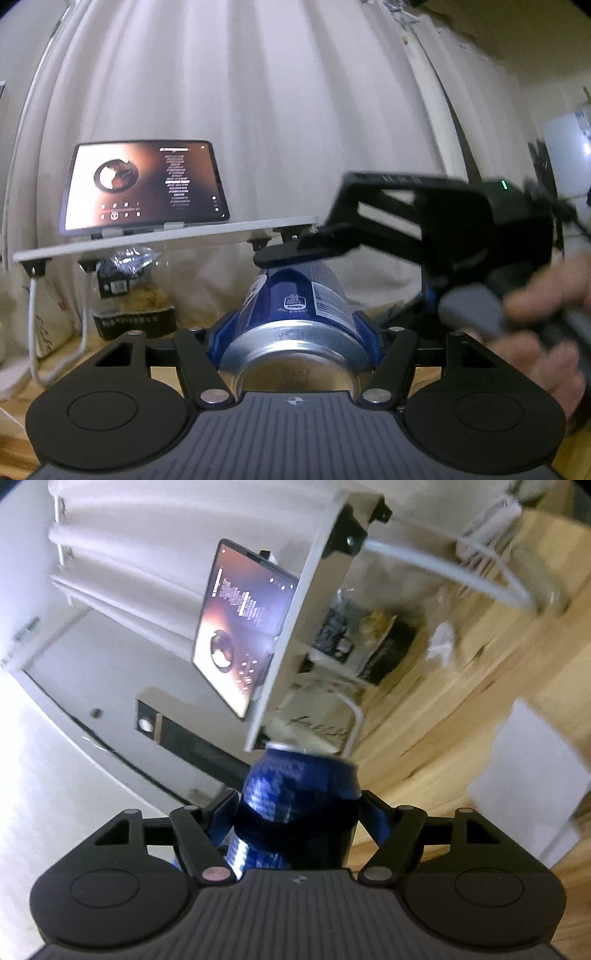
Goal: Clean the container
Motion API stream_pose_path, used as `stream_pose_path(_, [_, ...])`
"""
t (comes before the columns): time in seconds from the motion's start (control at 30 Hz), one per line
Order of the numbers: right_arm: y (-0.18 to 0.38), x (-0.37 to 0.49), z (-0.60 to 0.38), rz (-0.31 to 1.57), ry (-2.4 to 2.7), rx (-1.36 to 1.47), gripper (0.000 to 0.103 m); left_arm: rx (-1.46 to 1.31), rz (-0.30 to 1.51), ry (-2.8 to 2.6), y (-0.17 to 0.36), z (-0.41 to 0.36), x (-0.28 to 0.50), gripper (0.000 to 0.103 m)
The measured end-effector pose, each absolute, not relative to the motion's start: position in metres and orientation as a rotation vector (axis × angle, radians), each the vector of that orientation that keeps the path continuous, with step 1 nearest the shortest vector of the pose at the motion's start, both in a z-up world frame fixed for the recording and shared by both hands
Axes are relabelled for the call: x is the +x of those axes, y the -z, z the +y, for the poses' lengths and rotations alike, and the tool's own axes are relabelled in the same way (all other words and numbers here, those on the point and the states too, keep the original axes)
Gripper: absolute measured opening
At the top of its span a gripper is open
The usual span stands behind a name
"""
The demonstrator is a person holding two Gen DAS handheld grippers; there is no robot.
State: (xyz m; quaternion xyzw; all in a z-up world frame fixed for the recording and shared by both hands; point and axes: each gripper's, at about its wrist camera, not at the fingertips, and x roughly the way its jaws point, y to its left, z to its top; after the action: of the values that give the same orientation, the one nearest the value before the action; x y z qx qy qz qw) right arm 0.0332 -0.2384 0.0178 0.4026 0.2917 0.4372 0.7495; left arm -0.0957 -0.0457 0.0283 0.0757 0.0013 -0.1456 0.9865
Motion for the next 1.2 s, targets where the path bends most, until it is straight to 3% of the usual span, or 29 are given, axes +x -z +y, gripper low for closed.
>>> stream_pose_path(0.23, [-0.036, 0.044, -0.226, 0.79, -0.87, 0.772, 0.073, 0.356, -0.019, 0.208, -0.024, -0.075, -0.103, 0.067])
stream_pose_path(0.37, [-0.038, 0.043, -0.22, 0.799, -0.877, 0.76, 0.07, 0.334, -0.016, 0.203, -0.025, -0.071, -0.103, 0.067])
stream_pose_path(0.5, [-0.02, 0.039, -0.224, 0.69, -0.969, 0.859, 0.07, 0.099, -0.013, 0.299, -0.031, -0.036, -0.101, 0.067])
stream_pose_path(0.63, [0.014, 0.03, -0.225, 0.534, -1.064, 1.068, 0.07, 0.029, -0.051, 0.342, -0.033, -0.025, -0.106, 0.068])
stream_pose_path(0.77, [0.031, 0.022, -0.224, 0.448, -1.082, 1.179, 0.07, -0.079, -0.039, 0.385, -0.036, -0.009, -0.105, 0.078])
stream_pose_path(0.87, [0.034, 0.019, -0.224, 0.393, -1.096, 1.222, 0.07, -0.168, -0.02, 0.429, -0.036, 0.003, -0.099, 0.079])
stream_pose_path(1.07, [0.032, 0.02, -0.219, 0.4, -1.111, 1.184, 0.07, -0.299, 0.007, 0.485, -0.035, 0.023, -0.09, 0.079])
stream_pose_path(1.1, [0.031, 0.019, -0.22, 0.404, -1.112, 1.181, 0.07, -0.314, 0.011, 0.497, -0.035, 0.025, -0.088, 0.076])
stream_pose_path(1.13, [0.033, 0.021, -0.219, 0.41, -1.112, 1.183, 0.07, -0.321, 0.02, 0.515, -0.034, 0.027, -0.086, 0.067])
stream_pose_path(1.2, [0.036, 0.022, -0.219, 0.427, -1.098, 1.187, 0.07, -0.292, 0.031, 0.504, -0.034, 0.023, -0.084, 0.068])
